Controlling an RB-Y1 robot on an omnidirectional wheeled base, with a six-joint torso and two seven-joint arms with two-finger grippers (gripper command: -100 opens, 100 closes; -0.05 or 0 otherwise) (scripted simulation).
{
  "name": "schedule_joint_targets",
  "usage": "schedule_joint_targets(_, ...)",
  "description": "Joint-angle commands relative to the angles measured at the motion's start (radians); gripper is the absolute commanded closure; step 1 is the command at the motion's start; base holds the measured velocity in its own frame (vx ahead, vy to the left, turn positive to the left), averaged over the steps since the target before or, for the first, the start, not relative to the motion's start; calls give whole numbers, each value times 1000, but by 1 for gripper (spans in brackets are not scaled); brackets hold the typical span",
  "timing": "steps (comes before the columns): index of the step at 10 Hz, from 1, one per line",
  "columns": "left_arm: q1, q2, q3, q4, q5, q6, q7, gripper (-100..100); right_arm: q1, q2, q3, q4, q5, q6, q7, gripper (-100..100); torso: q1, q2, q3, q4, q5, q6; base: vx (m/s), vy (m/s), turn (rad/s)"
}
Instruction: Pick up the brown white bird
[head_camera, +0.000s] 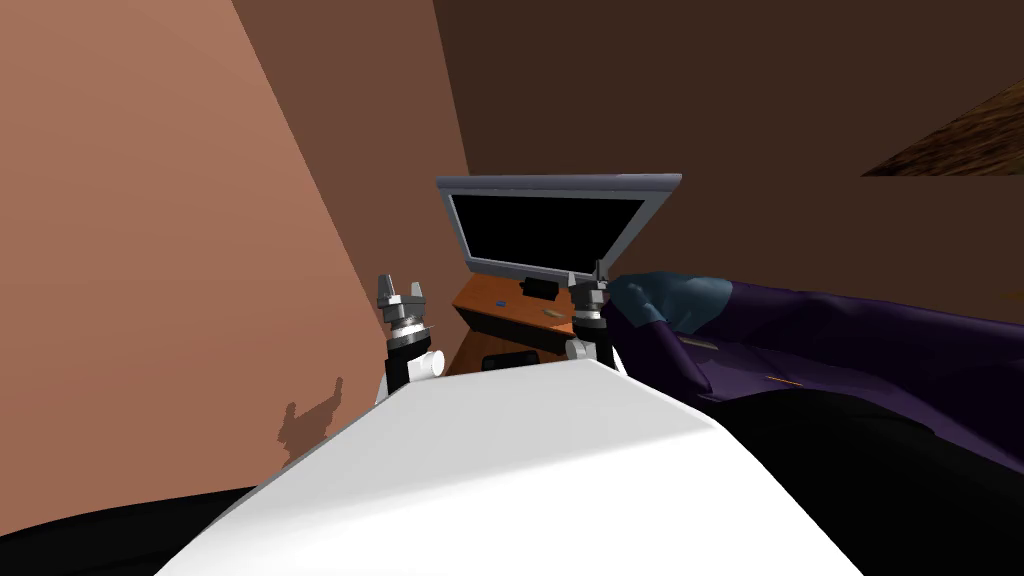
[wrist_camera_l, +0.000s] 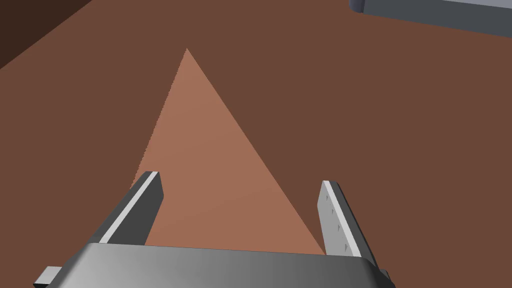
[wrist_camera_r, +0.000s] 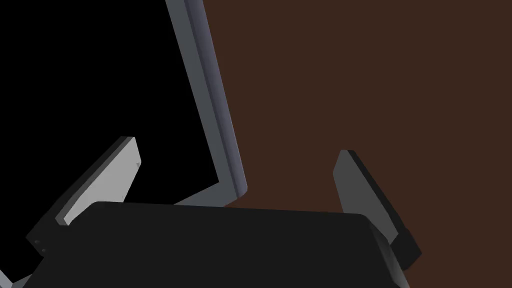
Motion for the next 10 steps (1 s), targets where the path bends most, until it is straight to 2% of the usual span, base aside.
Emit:
schedule_joint_targets(1,0,0,0,0,0,0,0,0,9,-38,18,0,14,-2,7,-100,0,0,0,0,0,0,-86,-7,-22)
schedule_joint_targets(6,0,0,0,0,0,0,0,0,43,-126,90,31,90,-3,50,-100,-1,12,7,3,0,0,-166,-19,23)
schedule_joint_targets(10,0,0,0,0,0,0,0,0,79,-200,151,111,198,17,115,-100,-2,9,5,2,0,0,-134,-19,122)
